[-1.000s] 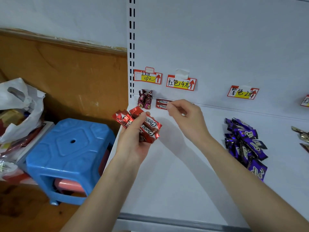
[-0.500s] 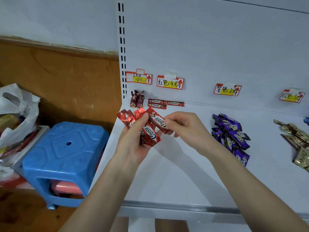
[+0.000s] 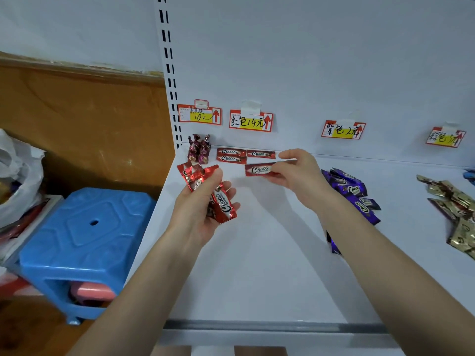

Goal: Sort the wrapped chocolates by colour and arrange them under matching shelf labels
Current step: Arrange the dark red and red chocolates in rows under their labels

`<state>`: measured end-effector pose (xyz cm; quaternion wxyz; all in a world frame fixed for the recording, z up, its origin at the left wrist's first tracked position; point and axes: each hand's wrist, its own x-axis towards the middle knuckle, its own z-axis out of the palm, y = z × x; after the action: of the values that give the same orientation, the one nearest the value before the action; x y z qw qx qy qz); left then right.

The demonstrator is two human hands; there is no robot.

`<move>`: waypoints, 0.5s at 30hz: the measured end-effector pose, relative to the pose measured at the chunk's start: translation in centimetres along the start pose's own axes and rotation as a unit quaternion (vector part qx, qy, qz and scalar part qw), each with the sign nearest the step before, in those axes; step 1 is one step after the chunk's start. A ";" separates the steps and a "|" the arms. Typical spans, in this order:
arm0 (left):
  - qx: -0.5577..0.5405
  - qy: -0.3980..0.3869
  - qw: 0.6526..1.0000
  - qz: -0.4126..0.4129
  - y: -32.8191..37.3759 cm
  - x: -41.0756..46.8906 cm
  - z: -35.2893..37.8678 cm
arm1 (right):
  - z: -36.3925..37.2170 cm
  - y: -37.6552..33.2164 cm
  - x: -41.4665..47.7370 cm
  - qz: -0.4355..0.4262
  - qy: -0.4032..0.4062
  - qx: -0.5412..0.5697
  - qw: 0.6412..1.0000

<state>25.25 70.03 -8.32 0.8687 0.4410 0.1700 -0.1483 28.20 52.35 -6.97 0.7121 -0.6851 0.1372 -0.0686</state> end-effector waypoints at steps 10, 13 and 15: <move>-0.055 0.010 0.998 0.004 0.3 1.3 -0.8 | -1.5 3.8 1.2 -0.203 0.037 -0.551 0.809; -0.057 0.008 0.998 0.010 0.4 1.6 -0.9 | -0.9 4.5 0.7 -0.201 -0.025 -0.571 0.795; -0.060 0.010 0.998 0.009 0.5 1.7 -0.8 | -0.7 4.6 1.4 -0.192 -0.042 -0.590 0.783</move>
<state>26.84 70.78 -9.10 0.8931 0.3914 0.1829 -0.1255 28.92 51.53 -11.71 0.1459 -0.9859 -0.0131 -0.0807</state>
